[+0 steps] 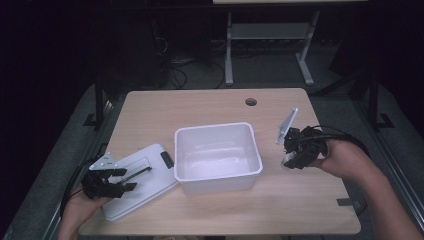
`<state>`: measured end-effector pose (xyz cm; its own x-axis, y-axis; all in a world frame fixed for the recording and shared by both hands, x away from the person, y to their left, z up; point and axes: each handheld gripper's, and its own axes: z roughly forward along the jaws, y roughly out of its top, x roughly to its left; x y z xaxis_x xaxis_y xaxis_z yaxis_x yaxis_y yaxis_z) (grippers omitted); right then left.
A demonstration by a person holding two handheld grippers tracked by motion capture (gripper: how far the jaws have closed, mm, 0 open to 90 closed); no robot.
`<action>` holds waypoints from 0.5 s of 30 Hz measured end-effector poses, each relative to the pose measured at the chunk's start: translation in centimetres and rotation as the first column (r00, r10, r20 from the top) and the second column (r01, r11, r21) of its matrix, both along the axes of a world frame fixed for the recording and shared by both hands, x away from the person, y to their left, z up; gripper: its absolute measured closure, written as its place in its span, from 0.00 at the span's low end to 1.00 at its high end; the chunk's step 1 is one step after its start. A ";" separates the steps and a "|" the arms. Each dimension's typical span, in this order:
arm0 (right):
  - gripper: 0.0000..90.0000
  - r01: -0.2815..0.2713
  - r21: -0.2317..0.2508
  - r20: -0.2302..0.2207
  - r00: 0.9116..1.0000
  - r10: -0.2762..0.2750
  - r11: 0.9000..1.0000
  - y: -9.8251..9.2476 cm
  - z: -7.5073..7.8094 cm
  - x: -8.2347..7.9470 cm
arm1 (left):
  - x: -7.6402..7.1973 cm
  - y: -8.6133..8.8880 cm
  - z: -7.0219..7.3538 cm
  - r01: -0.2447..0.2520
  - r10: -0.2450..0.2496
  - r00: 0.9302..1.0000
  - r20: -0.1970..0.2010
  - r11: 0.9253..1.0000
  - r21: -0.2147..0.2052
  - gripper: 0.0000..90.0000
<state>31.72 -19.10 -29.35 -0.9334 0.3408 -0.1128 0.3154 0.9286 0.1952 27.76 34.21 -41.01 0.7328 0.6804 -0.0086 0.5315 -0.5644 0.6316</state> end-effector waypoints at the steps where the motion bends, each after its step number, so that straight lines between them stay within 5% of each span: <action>1: 0.66 0.000 0.000 0.000 1.000 0.000 1.000 0.0 0.0 0.0 | 0.0 0.0 0.0 0.000 0.000 1.000 0.000 1.000 0.000 0.36; 15: 0.66 -0.053 -0.020 0.004 0.999 0.053 0.998 2.9 2.7 -0.2 | -0.1 0.1 0.1 0.003 -0.003 1.000 0.002 1.000 -0.003 0.36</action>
